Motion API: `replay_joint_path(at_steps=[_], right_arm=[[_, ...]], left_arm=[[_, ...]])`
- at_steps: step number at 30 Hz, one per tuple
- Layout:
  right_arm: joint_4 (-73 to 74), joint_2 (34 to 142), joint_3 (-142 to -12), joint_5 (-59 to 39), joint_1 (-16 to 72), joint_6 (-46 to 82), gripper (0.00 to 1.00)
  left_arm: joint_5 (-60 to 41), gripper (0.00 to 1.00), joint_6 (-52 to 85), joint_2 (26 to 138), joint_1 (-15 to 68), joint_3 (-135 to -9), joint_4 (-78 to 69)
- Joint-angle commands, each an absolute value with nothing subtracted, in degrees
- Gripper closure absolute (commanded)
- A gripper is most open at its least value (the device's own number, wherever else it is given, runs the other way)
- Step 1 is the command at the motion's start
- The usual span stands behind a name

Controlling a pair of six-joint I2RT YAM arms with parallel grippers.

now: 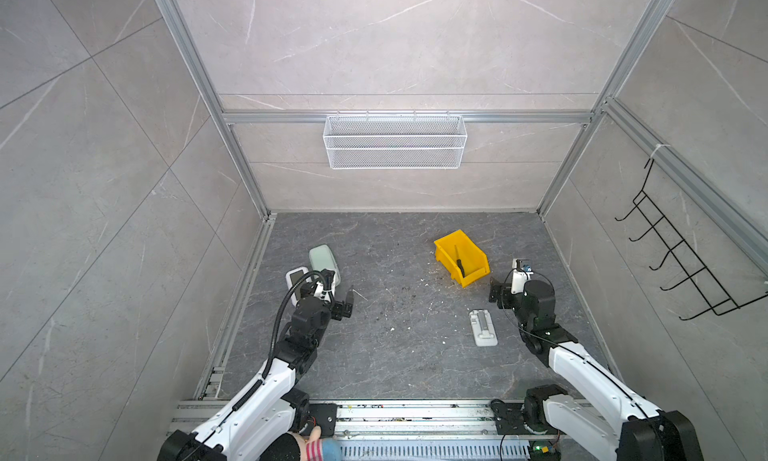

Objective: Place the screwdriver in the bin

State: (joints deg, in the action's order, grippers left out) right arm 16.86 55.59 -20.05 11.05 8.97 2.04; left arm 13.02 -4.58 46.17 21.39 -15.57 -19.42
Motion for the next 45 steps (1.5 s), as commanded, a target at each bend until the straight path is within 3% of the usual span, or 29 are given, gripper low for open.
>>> replay_joint_path(at_steps=[1, 10, 17, 20, 23, 26, 28, 45], right_arm=[[29.0, 55.9, -14.1, 14.9, 8.7, 2.9, 0.04], [42.2, 68.0, -13.7, 13.3, 8.3, 1.9, 0.01], [49.0, 78.7, -17.3, 9.5, 7.5, 0.8, 0.01], [52.0, 81.9, -17.3, 6.4, 6.9, 0.3, 0.01], [55.1, 84.6, -16.8, 5.1, 6.3, 0.3, 0.01], [57.3, 87.3, -17.3, 5.3, 5.9, 0.7, 0.01], [50.5, 86.5, -19.9, 4.5, 5.7, 0.7, 0.01], [49.8, 86.8, -20.7, 3.9, 5.7, -0.4, 0.01]], left_arm=[[15.0, 0.00, -7.3, 44.5, 17.1, -13.2, -23.5], [5.9, 0.00, 0.5, 54.7, 1.1, -9.2, -33.8], [1.6, 0.00, 1.4, 74.6, -4.3, -15.3, -49.3], [1.2, 0.00, 2.0, 80.7, -4.9, -18.8, -47.2], [-1.4, 0.00, 1.2, 87.0, -5.0, -17.0, -57.4], [-0.1, 0.00, 1.4, 86.1, -5.0, -19.1, -51.8], [0.9, 0.00, 1.8, 85.9, -5.0, -20.6, -47.9], [1.2, 0.00, 1.6, 85.9, -4.9, -20.5, -48.5]])
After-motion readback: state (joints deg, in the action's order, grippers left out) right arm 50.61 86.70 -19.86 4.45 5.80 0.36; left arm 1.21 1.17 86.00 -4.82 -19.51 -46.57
